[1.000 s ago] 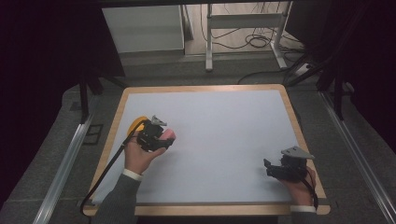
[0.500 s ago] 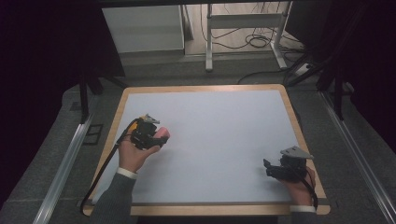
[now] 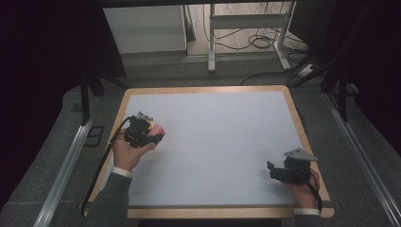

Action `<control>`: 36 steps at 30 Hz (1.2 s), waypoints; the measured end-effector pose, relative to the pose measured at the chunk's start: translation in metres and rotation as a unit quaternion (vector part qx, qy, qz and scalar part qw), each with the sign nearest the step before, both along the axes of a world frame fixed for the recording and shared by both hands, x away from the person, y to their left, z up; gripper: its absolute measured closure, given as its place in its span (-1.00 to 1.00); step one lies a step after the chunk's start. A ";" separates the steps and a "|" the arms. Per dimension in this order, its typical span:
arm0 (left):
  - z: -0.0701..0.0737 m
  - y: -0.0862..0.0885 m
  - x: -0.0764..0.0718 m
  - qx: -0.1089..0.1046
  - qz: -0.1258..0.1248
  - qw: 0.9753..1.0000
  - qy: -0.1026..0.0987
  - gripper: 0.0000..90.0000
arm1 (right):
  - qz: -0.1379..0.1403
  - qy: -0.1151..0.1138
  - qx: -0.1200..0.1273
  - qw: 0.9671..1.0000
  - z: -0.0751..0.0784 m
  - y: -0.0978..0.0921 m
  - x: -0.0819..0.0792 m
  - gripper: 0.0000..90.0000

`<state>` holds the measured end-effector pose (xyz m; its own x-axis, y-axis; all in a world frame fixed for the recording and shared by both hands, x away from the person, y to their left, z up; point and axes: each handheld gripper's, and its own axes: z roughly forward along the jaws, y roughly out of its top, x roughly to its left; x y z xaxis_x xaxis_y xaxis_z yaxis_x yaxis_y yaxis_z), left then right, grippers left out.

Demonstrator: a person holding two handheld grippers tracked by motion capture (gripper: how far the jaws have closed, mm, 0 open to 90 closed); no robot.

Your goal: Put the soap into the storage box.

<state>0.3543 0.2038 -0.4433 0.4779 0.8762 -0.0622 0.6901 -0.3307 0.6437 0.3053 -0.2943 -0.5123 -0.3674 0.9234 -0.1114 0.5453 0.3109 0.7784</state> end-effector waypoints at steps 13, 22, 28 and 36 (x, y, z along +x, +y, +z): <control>0.004 0.015 0.007 -0.009 0.019 1.000 0.000 0.34 | 0.001 -0.001 0.000 1.000 0.000 0.000 0.000 -0.81; 0.007 0.025 0.012 -0.011 0.039 0.999 -0.003 0.34 | -0.001 0.000 0.000 1.000 0.000 0.000 0.000 -0.81; 0.008 0.033 0.015 -0.008 0.051 0.999 -0.003 0.34 | -0.001 0.001 -0.001 1.000 0.000 0.000 0.000 -0.81; 0.006 0.040 0.020 -0.006 0.063 0.998 -0.001 0.33 | -0.001 0.001 -0.001 1.000 0.000 0.000 0.000 -0.81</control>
<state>0.3747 0.2437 -0.4372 0.3641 0.9285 -0.0726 0.7250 -0.2337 0.6479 0.3053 -0.2941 -0.5127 -0.3653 0.9240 -0.1130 0.5479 0.3116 0.7764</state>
